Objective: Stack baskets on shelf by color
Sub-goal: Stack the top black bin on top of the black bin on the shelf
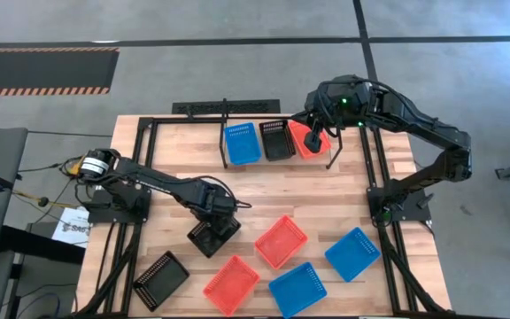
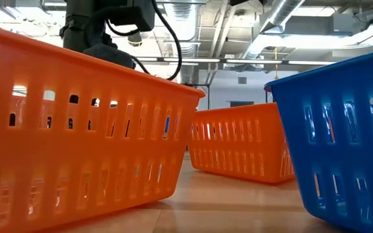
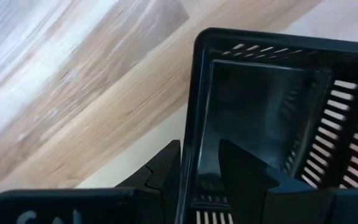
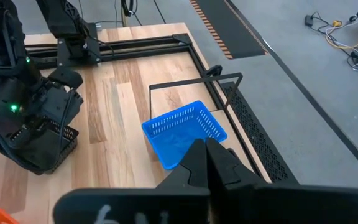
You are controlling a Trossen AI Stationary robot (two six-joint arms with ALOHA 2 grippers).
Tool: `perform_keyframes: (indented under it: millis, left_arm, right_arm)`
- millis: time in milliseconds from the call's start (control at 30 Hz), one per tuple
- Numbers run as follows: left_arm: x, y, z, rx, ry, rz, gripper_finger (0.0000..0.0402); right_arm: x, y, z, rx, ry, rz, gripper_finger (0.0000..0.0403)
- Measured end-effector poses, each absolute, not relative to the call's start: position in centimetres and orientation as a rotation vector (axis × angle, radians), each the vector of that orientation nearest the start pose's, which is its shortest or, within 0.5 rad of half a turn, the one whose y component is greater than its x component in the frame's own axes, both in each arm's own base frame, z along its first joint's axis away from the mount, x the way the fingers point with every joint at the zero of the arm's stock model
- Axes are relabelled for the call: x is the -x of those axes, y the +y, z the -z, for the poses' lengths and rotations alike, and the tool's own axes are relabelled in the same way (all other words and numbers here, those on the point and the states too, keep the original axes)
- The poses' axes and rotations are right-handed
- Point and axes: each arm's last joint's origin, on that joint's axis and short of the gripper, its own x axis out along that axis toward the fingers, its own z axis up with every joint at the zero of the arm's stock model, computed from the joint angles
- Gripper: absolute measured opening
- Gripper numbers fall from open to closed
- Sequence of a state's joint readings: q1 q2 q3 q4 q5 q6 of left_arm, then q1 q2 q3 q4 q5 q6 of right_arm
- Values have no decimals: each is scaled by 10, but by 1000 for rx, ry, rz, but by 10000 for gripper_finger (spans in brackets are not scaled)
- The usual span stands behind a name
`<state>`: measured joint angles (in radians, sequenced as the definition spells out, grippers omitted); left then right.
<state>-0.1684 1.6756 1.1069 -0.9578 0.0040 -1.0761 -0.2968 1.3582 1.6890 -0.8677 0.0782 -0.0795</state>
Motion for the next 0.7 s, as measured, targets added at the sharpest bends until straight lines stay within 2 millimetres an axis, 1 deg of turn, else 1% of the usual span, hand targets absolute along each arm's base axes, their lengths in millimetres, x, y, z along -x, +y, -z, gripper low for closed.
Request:
perform_keyframes:
  millis: [233, 333, 433, 467, 567, 700]
  left_arm:
    - [-287, -47, -188, 722, 1419, -675, 90]
    - [-287, -46, -188, 720, 1437, -638, 65]
    - [-288, -46, -188, 708, 1442, -611, 18]
    - [-288, -47, -188, 709, 1439, -604, 10]
    - [-291, -47, -190, 707, 1424, -586, 4]
    - [-301, -48, -205, 662, 1372, -536, 2]
  right_arm:
    - [-248, -78, -448, 18, 550, 345, 1]
    - [-248, -78, -448, 18, 550, 344, 1]
    - [-248, -78, -449, 14, 549, 345, 1]
    - [-248, -78, -449, 9, 548, 347, 1]
    - [-248, -78, -449, 0, 547, 350, 1]
    - [-248, -78, -449, -9, 545, 353, 1]
